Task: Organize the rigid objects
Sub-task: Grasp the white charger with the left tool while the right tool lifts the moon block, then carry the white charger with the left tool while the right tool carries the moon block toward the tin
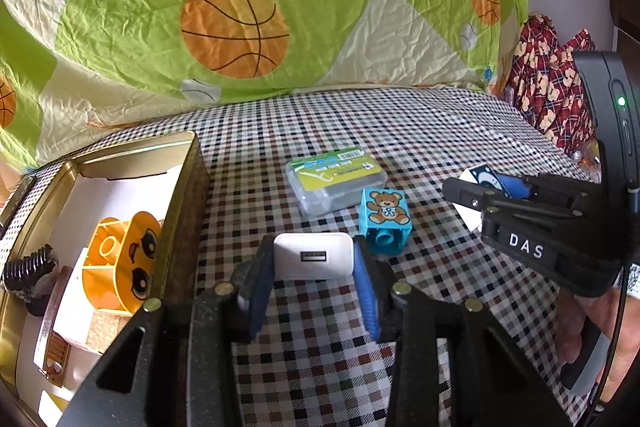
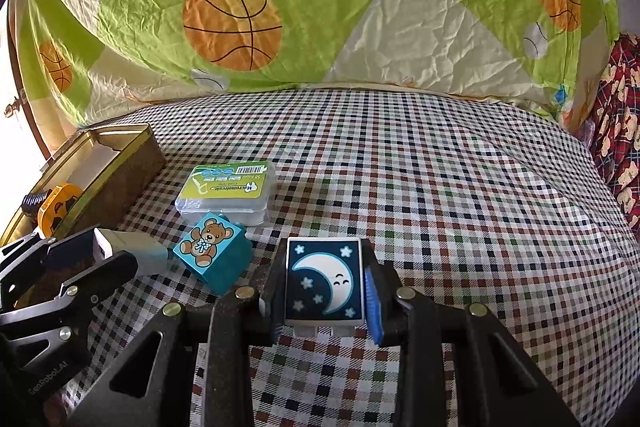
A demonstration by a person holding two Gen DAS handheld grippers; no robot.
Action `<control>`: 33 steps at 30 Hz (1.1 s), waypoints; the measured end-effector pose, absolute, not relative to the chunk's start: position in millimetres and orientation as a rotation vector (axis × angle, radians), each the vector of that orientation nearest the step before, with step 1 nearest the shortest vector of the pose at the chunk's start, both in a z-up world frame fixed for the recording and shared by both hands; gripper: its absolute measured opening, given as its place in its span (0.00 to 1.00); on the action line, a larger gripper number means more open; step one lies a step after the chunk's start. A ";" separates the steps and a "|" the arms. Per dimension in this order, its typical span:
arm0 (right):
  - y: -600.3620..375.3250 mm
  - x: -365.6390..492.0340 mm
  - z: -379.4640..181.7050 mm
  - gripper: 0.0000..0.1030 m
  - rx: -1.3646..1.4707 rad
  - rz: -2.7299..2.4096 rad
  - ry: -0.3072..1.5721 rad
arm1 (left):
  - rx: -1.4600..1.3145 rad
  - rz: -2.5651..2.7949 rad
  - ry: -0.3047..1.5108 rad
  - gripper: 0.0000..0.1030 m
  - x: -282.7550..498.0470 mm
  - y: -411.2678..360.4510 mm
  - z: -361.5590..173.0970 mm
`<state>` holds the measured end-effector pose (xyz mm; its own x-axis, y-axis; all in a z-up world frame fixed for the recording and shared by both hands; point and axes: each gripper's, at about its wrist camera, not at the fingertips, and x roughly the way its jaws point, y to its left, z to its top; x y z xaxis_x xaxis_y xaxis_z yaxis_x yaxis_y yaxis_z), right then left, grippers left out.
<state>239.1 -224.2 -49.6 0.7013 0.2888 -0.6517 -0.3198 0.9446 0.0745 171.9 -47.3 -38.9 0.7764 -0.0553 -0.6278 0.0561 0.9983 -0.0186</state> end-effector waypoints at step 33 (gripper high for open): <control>-235.9 182.9 -17.9 0.33 -0.008 0.316 0.365 | 0.010 -0.003 0.406 0.36 126.8 -45.6 -13.3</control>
<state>182.9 -235.9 -17.9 0.8856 0.3029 -0.3521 -0.3057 0.9509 0.0491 126.8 -45.6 -13.3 0.9188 -0.0013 -0.3948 0.0055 0.9999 0.0094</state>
